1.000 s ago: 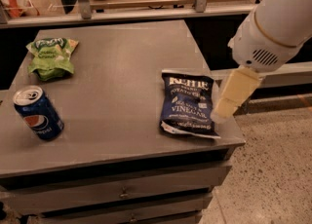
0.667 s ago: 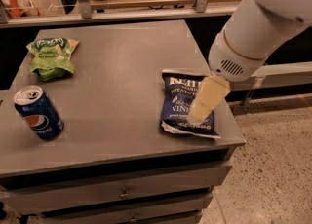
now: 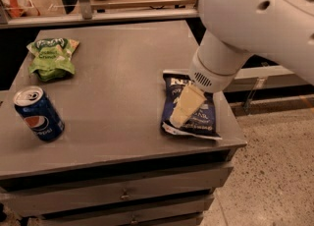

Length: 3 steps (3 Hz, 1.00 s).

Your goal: Move blue chip bag near green rice chip bag

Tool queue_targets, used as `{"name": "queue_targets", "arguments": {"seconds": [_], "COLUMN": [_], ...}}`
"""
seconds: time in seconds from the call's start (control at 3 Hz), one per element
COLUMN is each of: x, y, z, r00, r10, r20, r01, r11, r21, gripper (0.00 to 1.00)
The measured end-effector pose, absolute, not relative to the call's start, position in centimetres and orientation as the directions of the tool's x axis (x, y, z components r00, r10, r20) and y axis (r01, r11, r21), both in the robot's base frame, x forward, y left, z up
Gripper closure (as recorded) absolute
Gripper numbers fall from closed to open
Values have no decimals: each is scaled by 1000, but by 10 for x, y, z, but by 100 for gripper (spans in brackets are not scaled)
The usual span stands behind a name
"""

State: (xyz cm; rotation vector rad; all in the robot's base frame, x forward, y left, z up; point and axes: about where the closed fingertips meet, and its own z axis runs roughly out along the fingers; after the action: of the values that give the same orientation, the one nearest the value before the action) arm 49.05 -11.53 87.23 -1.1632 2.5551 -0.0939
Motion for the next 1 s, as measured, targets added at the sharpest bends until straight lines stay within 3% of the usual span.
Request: {"name": "queue_targets", "arguments": {"seconds": [0.33, 1.0], "x": [492, 495], "y": [-119, -120], "z": [857, 843], "r00": [-730, -828], "r10": [-633, -503], "r20": [-260, -248], "r01": [-616, -496], "r11": [773, 863], "r21": [-152, -93], "gripper": [15, 61]}}
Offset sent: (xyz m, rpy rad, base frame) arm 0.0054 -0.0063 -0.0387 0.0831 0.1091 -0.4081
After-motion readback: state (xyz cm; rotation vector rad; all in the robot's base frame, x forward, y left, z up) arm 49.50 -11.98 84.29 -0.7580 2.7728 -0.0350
